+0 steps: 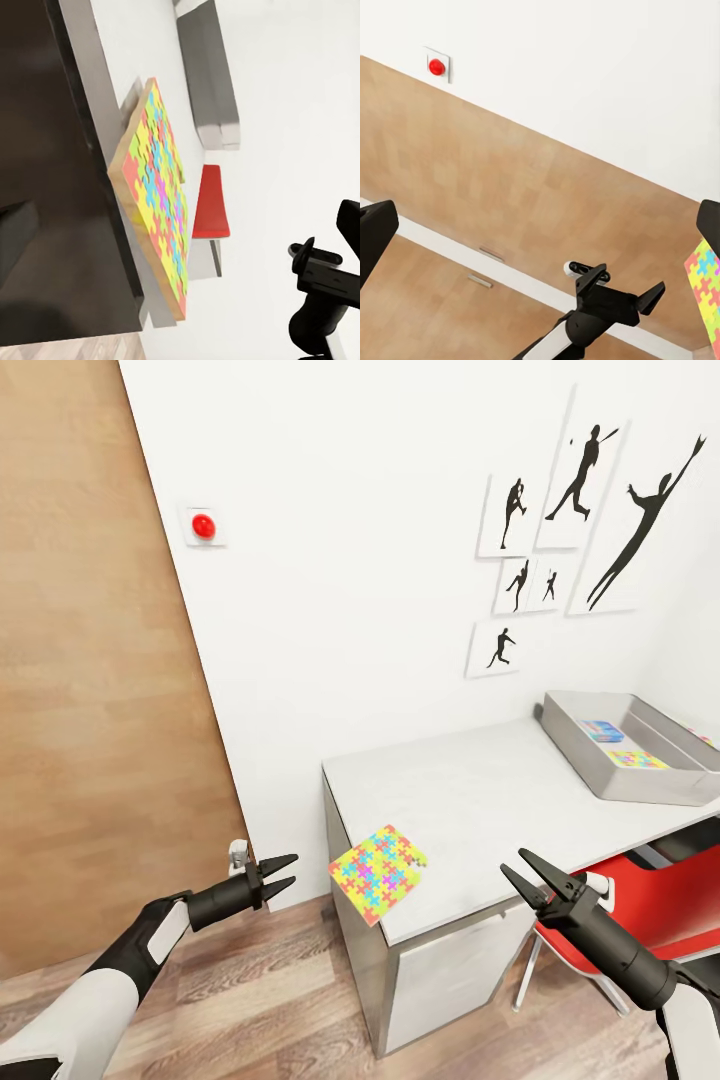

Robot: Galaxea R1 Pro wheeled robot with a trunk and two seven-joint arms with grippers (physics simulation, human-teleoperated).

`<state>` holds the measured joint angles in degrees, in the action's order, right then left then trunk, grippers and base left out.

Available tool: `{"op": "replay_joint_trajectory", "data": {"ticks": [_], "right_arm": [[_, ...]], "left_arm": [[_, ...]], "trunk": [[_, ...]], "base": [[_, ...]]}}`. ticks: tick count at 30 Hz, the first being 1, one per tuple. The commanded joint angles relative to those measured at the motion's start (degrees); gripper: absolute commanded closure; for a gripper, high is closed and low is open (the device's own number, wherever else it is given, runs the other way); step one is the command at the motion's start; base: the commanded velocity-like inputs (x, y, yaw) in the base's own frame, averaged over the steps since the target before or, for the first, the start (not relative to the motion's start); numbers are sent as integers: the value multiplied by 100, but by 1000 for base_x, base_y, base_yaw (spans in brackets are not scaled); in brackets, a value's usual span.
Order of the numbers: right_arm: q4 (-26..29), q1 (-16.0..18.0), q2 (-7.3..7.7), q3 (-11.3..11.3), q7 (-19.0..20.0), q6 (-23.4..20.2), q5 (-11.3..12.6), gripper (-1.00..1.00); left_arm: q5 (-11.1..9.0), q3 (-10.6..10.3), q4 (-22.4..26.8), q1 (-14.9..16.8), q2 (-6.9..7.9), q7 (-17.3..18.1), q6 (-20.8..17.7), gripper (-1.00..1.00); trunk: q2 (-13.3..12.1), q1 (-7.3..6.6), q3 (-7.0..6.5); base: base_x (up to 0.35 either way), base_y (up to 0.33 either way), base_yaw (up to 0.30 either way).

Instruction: Put all the toys in the child's room - the three board games (two on the bed and one on the table), the two jigsaw puzzles on the table, and the tennis ball on the table - inside the toy box on the table in the child's room.

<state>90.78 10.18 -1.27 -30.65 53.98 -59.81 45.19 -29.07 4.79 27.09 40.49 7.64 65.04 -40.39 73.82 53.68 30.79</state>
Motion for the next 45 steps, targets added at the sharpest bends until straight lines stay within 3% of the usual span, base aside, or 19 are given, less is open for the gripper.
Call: {"op": "replay_joint_trajectory", "data": {"ticks": [1, 23, 45], "right_arm": [[1, 6, -5, -11, 33, -19, -27, -100], [1, 6, -5, -11, 33, -19, -23, -100], [1, 5, -5, -3, 33, -19, -37, -100]], "left_arm": [[-20, 3, -1, 3, 1, 7, -45, -100], [-21, 4, -1, 3, -5, 4, -48, -100], [-17, 9, -1, 3, -8, -3, -33, -100]], "trunk": [[43, 22, 23], [926, 505, 418], [926, 505, 418]], "base": [[0, 0, 0], [0, 0, 0], [18, -23, 0]]}}
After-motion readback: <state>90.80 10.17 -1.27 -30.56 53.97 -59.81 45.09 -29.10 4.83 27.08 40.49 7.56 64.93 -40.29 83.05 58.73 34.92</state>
